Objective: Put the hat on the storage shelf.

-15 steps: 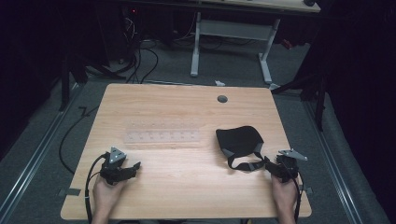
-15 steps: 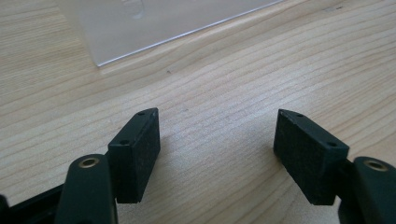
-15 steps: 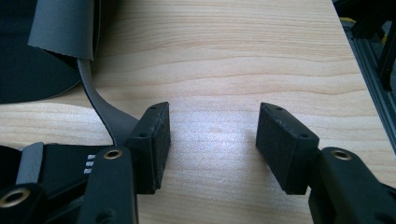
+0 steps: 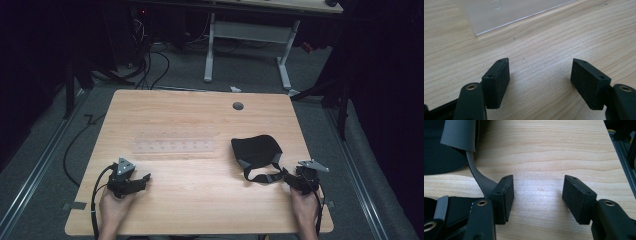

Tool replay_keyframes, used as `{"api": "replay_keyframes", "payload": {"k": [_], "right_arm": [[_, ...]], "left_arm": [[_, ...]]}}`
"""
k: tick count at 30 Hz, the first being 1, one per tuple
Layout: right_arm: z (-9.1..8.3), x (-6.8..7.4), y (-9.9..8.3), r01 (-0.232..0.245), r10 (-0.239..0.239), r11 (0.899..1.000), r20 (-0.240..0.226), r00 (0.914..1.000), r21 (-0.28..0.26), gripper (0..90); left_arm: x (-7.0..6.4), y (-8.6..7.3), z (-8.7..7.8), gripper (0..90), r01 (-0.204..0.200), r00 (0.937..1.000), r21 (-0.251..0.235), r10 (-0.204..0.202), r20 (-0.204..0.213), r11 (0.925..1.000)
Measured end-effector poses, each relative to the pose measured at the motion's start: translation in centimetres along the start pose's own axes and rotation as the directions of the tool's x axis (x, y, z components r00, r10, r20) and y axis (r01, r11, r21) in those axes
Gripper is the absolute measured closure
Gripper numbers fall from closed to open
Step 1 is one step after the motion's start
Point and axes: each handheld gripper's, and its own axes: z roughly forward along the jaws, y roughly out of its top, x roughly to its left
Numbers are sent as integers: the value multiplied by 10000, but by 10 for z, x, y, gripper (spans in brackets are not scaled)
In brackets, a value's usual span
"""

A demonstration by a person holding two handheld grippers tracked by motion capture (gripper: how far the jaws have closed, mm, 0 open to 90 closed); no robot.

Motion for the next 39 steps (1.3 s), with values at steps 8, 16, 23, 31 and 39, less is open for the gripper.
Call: {"api": "replay_keyframes", "payload": {"k": [8, 16, 23, 31, 39], "right_arm": [[0, 0, 0, 19, -19, 10000, -10, 10000, 5, 421], [-3, -2, -1, -154, 154, 9999, -87, 9998, -14, 433], [-18, -4, -3, -401, 377, 9981, -526, 9979, -469, 432], [-34, 1, -6, -641, 501, 9925, -1316, 9900, -1041, 427], [-37, 12, -3, -567, 329, 9911, -1918, 9809, -1201, 404]], "left_arm": [[0, 0, 0, 319, 1, 10000, 0, -1, 2, 10000], [0, 0, 0, 319, 2, 10000, -2, -2, -1, 10000], [0, 0, 0, 315, 17, 10000, 0, -17, -27, 10000], [0, 0, 0, 314, 18, 10000, -8, -18, -38, 10000], [0, 0, 0, 313, 13, 10000, -3, -13, -39, 10000]]}}
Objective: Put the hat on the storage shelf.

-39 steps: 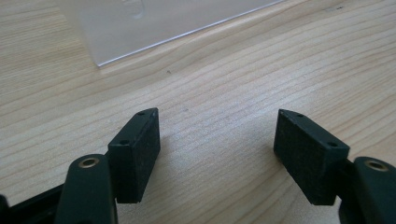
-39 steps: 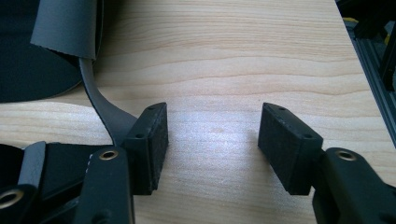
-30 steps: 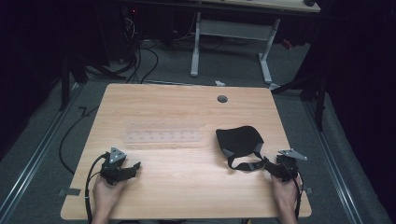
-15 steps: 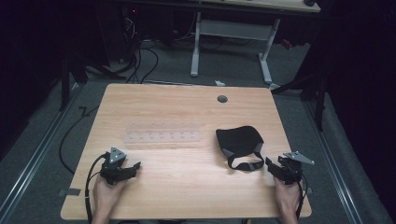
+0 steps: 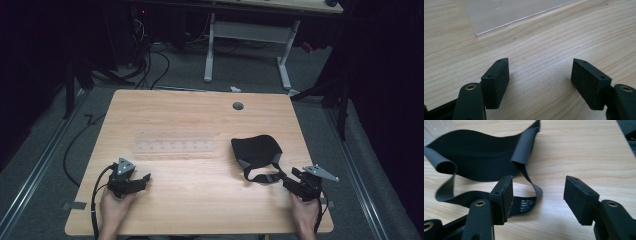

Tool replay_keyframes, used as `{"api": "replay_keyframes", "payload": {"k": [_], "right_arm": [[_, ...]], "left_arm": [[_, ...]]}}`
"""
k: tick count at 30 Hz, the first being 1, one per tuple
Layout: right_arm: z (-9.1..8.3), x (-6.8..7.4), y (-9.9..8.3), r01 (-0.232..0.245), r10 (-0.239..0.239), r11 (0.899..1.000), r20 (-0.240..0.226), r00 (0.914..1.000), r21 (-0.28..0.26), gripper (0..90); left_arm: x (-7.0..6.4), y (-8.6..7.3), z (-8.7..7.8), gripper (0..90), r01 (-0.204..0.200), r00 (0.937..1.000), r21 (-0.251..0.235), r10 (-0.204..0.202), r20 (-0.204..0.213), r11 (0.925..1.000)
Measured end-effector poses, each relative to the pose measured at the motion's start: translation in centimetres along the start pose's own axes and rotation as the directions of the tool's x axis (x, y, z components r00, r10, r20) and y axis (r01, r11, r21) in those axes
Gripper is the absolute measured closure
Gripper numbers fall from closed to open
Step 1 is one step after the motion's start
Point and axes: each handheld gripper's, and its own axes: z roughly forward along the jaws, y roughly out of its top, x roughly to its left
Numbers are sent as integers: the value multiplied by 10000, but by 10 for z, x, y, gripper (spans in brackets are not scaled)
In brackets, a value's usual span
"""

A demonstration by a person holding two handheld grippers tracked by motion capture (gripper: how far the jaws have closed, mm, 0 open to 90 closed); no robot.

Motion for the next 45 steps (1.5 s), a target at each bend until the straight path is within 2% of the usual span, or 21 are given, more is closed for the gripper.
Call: {"api": "replay_keyframes", "payload": {"k": [9, 21, 25, 29, 30, 33, 45], "right_arm": [[13, 8, 13, 146, -145, 9999, -259, 9996, 62, 381], [33, 12, 29, 88, -78, 9998, -510, 9987, 194, 374], [42, 12, 33, 63, -39, 9989, -523, 9986, 466, 368], [45, 12, 38, 153, -132, 9989, -474, 9988, 447, 368], [47, 11, 39, -6, 25, 9993, -520, 9986, 376, 367], [52, 9, 41, -71, 100, 9986, -542, 9985, 525, 366], [66, 4, 45, -172, 227, 9975, -797, 9966, 692, 400]], "left_arm": [[0, 0, 0, 313, 2, 10000, -5, -2, -6, 10000], [0, 0, 0, 311, -7, 10000, -1, 7, -9, 10000], [0, 0, 0, 311, -6, 10000, -3, 6, -7, 10000], [0, 0, 0, 311, -5, 10000, 1, 5, -5, 10000], [0, 0, 0, 310, -5, 10000, -1, 5, -5, 10000], [0, 0, 0, 310, -1, 10000, -5, 1, -10, 10000], [0, 0, 0, 310, -2, 10000, -6, 2, -14, 10000]]}}
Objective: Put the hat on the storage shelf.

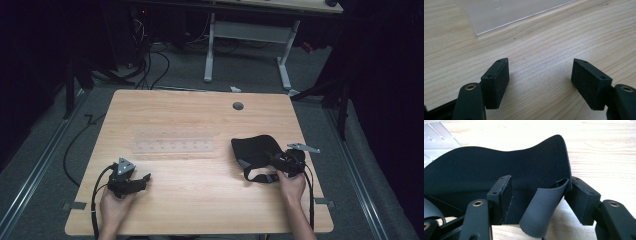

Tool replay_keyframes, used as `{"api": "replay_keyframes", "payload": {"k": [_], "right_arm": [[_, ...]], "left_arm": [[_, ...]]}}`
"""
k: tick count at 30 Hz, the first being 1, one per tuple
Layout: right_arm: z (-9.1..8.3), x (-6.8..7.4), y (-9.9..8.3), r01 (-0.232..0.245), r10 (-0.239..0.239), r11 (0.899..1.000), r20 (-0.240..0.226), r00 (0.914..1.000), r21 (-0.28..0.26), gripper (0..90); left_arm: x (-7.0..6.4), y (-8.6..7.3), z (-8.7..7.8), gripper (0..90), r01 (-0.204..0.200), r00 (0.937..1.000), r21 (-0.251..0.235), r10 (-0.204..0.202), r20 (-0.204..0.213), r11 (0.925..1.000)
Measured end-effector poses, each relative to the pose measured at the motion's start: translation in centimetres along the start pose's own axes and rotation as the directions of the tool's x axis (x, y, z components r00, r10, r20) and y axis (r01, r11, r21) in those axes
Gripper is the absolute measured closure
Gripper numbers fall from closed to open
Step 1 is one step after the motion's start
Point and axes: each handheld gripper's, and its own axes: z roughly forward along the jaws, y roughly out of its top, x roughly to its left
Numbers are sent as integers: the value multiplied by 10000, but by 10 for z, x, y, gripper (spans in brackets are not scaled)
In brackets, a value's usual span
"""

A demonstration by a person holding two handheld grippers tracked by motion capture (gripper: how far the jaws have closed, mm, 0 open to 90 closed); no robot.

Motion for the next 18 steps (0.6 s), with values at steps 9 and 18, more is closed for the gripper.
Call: {"api": "replay_keyframes", "payload": {"k": [9, 18], "right_arm": [[9, -2, -3, -154, 161, 9996, -283, 9995, 243, 467], [13, -3, -11, 59, -46, 9993, -362, 9993, 377, 578]], "left_arm": [[0, 0, 0, 310, -2, 10000, 3, 2, 1, 10000], [0, 0, 0, 310, -5, 10000, 10, 5, 1, 10000]]}}
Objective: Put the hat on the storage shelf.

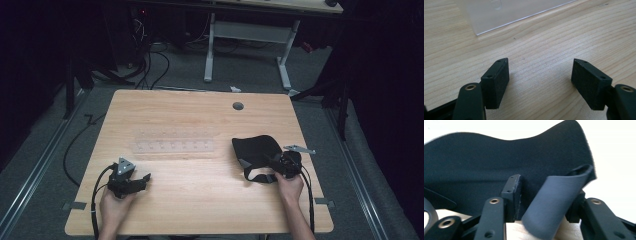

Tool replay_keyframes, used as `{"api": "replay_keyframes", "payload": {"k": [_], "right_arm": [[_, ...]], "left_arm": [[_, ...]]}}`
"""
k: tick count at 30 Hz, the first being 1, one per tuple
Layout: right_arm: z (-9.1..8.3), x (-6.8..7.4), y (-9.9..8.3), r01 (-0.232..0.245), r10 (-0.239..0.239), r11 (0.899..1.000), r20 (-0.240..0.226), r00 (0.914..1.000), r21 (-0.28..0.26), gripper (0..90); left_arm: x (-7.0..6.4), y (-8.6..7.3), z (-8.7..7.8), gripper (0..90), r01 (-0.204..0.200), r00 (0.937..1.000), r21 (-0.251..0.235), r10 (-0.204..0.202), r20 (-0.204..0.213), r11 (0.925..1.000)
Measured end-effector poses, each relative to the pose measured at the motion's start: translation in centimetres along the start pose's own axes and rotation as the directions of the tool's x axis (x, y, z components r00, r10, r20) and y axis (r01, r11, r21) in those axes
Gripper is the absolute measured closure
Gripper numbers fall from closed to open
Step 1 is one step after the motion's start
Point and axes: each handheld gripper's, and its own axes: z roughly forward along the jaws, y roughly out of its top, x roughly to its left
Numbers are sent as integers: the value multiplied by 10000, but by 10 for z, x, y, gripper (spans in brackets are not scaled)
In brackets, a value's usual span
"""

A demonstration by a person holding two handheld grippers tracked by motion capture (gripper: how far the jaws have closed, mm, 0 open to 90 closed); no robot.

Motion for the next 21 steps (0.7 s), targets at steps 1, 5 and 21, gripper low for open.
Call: {"api": "replay_keyframes", "payload": {"k": [1, 5, 21], "right_arm": [[0, 0, -1, -4, 4, 10000, -34, 10000, -34, 599], [-3, -4, -4, -45, 40, 9999, -383, 9993, -126, 675], [-14, -6, -2, -39, 0, 9996, -1292, 9916, -292, 836]], "left_arm": [[0, 0, 0, 310, -14, 10000, 8, 14, -6, 10000], [0, 0, 0, 310, 0, 10000, -1, 0, 1, 10000], [0, 0, 0, 307, 6, 10000, 10, -6, 8, 10000]]}}
